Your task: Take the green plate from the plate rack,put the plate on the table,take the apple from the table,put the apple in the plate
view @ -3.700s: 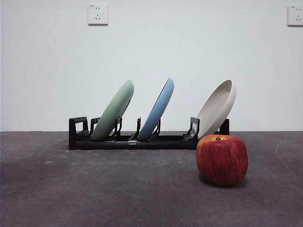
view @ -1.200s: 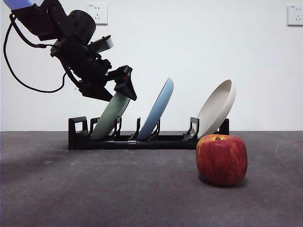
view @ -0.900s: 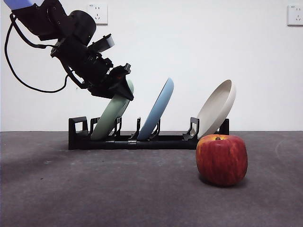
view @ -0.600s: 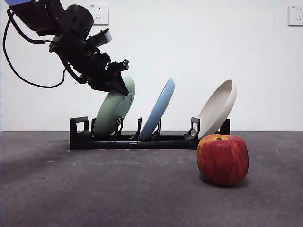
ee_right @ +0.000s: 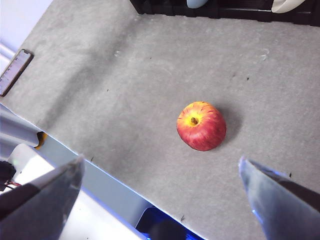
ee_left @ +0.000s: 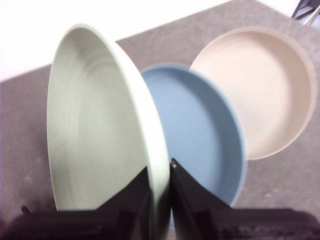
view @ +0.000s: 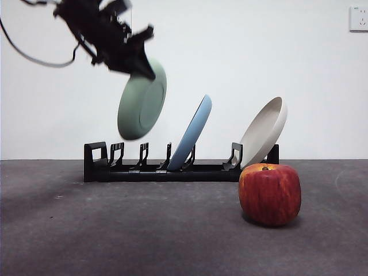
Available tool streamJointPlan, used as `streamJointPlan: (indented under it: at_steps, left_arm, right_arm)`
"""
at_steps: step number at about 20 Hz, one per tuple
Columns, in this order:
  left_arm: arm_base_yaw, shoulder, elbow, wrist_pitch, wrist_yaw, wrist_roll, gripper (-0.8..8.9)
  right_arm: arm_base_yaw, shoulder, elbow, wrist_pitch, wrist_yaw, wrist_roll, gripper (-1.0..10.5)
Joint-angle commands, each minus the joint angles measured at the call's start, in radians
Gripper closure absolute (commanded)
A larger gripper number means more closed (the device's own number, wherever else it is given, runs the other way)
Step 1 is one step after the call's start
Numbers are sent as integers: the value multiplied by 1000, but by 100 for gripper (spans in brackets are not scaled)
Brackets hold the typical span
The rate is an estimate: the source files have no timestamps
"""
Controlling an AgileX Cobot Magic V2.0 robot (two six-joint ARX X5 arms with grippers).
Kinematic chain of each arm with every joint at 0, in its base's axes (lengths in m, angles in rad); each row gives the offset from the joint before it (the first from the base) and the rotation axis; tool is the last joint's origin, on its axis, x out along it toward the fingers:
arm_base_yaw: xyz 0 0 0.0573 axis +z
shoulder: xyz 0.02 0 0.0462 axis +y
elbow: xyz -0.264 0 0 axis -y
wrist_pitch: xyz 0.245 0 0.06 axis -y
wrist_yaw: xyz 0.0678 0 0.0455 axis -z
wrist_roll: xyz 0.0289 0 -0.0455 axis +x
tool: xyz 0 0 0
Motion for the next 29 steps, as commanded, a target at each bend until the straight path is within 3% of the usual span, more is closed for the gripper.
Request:
streamJointPlan:
  at_steps: [1, 7, 9, 16, 21, 29]
  left_arm:
    - [-3, -35, 49, -64, 8, 2, 822]
    - [-42, -212, 87, -338, -14, 97, 819]
    - [-85, -281, 87, -429, -107, 154, 819]
    - [-322, -378, 77, -676, -387, 221, 818]
    - [-523, -378, -108, -633, -589, 216, 819]
    - [-702, -375, -579, -246, -790, 215, 819]
  right_arm:
    - [2, -1, 2, 3, -2, 6, 317]
    - [2, -1, 2, 3, -2, 6, 317]
    - [2, -1, 2, 3, -2, 6, 317]
    - [2, -1, 2, 3, -2, 5, 317]
    - [2, -1, 2, 3, -6, 5, 317]
    - [2, -2, 2, 2, -7, 6, 317]
